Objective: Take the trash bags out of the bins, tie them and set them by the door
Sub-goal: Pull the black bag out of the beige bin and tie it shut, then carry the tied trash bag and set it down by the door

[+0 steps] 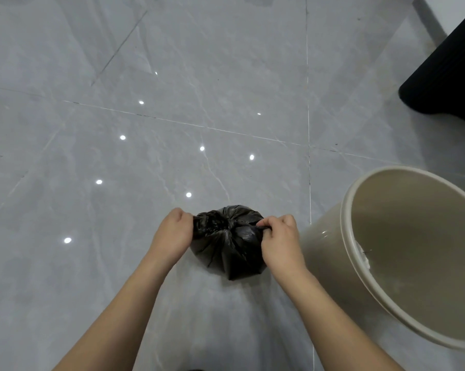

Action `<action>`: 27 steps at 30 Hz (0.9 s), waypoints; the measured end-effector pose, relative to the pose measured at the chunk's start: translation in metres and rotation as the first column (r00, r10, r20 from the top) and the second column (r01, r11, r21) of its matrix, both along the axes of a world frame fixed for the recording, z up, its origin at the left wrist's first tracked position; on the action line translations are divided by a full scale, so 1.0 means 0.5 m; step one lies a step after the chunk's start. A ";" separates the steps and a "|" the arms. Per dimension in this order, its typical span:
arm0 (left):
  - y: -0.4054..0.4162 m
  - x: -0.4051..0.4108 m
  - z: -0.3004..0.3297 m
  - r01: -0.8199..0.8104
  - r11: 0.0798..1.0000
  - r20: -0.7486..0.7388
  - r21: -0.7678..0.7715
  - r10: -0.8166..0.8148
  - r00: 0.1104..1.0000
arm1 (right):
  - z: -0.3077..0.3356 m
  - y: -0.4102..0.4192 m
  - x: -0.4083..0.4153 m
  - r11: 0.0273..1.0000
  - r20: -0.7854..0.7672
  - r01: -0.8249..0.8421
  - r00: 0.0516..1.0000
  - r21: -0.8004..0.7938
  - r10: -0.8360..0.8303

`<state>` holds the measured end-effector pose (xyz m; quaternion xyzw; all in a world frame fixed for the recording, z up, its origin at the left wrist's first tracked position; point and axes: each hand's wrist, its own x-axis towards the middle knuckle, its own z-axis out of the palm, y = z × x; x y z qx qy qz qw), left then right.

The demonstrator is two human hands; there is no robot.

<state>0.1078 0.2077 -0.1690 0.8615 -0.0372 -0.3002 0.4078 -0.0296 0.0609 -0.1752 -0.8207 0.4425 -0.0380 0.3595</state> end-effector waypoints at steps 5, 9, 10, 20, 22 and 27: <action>0.000 -0.016 -0.014 0.072 0.995 0.077 -0.065 -0.067 0.995 | -0.025 -0.009 -0.004 0.993 0.064 0.101 0.992 0.059 -0.104; -0.031 -0.012 -0.048 0.182 0.982 0.077 -0.054 -0.178 0.981 | -0.041 0.001 0.010 0.883 0.100 0.274 0.937 0.381 -0.334; -0.042 -0.010 -0.050 0.129 0.985 0.031 -0.116 -0.126 0.992 | -0.038 0.005 0.015 0.837 0.099 0.303 0.917 0.455 -0.386; -0.148 0.092 0.085 -0.170 0.973 0.181 -0.159 0.198 0.963 | 0.123 -0.053 0.140 0.822 0.343 0.274 0.809 0.498 -0.477; -0.195 0.125 0.173 -0.114 0.977 0.321 -0.183 0.169 0.932 | 0.195 -0.094 0.170 0.838 0.414 0.259 0.775 0.480 -0.477; -0.352 0.137 0.398 0.018 0.973 0.541 -0.231 0.113 0.833 | 0.402 -0.225 0.199 0.848 0.559 0.264 0.655 0.460 -0.508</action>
